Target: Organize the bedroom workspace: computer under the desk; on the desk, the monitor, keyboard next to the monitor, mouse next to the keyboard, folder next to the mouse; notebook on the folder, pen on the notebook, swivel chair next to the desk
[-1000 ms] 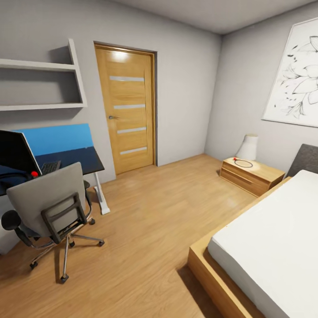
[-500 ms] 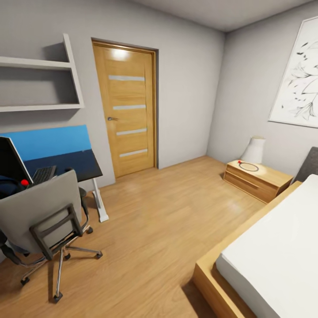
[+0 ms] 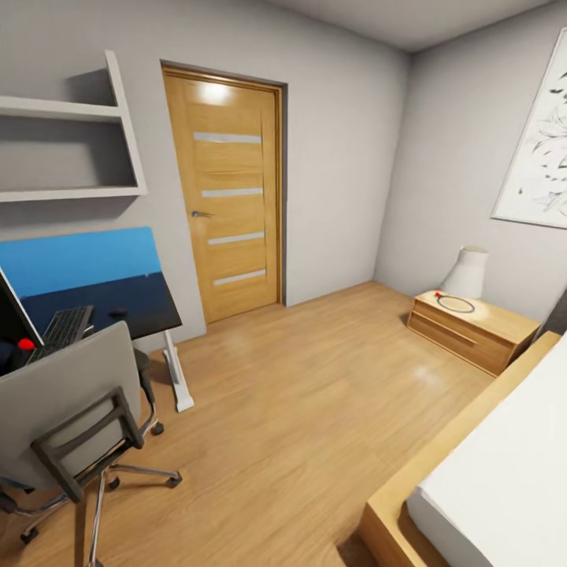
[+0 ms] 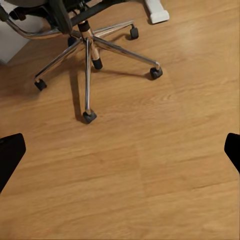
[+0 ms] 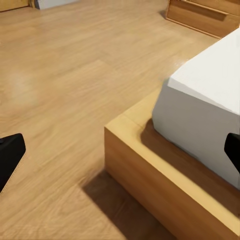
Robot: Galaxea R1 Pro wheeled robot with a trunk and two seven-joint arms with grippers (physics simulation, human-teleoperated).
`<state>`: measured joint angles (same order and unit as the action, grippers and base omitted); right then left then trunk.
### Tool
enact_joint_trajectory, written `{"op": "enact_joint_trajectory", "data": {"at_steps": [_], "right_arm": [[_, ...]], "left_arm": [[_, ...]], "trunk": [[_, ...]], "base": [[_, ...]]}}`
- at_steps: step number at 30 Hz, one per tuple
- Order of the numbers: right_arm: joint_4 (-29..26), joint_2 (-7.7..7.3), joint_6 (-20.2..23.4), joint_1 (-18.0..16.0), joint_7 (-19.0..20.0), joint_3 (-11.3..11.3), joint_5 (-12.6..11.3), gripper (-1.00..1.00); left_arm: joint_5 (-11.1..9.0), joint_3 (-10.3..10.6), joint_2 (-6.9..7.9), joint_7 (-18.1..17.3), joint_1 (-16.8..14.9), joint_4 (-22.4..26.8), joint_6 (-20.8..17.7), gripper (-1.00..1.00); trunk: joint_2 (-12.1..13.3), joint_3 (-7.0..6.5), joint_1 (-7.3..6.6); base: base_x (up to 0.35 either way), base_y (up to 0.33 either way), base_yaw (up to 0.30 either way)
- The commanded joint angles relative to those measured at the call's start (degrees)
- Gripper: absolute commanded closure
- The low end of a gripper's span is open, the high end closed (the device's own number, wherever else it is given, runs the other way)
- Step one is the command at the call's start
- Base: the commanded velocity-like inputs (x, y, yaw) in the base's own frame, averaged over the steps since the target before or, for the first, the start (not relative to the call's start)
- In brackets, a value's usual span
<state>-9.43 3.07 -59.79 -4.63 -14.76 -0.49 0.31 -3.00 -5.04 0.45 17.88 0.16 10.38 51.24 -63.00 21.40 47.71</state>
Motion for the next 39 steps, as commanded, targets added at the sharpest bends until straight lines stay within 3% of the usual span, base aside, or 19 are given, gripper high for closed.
{"op": "enact_joint_trajectory", "data": {"at_steps": [1,26,39], "right_arm": [[0.0,0.01,-0.2,0.0,-0.1,0.0,0.0,-1.00],[0.0,-0.18,-0.1,0.0,0.0,0.0,0.1,-1.00],[0.1,-0.17,0.4,0.0,0.0,0.0,0.1,-1.00]], "left_arm": [[-0.3,0.0,-0.01,-0.2,0.0,0.1,0.1,-1.00],[-0.2,0.1,-0.06,-0.2,0.0,0.1,0.1,-1.00],[-0.4,-0.1,-0.06,-0.1,0.0,0.0,0.3,-1.00]], "trunk": [[0.0,0.05,0.04],[0.0,-0.46,0.04],[0.0,-0.46,0.04]], "base": [[0.322,0.117,0.000],[0.320,0.169,-0.082],[0.199,0.198,-0.001]]}}
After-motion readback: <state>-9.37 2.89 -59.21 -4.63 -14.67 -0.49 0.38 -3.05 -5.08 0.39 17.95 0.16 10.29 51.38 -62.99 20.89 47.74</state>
